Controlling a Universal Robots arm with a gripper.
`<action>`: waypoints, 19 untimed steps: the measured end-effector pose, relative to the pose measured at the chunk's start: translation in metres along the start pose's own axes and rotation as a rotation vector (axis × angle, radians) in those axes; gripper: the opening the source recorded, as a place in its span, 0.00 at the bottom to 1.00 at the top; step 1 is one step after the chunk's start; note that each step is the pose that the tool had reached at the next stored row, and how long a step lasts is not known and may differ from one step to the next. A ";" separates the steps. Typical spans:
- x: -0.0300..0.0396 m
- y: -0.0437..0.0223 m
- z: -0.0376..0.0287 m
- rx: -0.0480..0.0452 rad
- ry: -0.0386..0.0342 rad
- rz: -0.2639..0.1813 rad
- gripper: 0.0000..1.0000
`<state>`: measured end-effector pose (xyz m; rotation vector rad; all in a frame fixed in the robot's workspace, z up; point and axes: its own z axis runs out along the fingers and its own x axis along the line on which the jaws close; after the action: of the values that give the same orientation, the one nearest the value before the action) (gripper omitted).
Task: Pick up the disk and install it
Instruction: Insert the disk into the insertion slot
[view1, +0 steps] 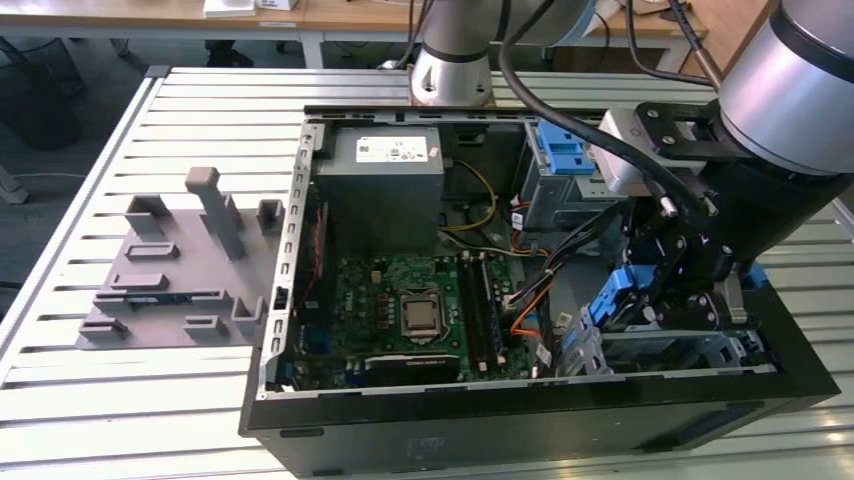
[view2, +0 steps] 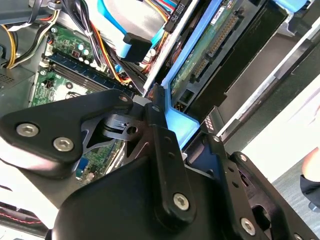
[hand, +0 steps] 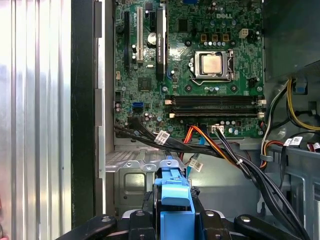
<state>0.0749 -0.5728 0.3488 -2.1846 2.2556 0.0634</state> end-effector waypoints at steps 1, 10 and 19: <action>0.0000 0.0000 0.0000 0.0000 0.0000 0.000 0.36; 0.0000 0.0000 0.0010 0.0000 0.0001 0.000 0.44; 0.0000 0.0000 0.0011 0.0000 0.0001 0.000 0.11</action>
<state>0.0749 -0.5728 0.3477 -2.1846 2.2557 0.0633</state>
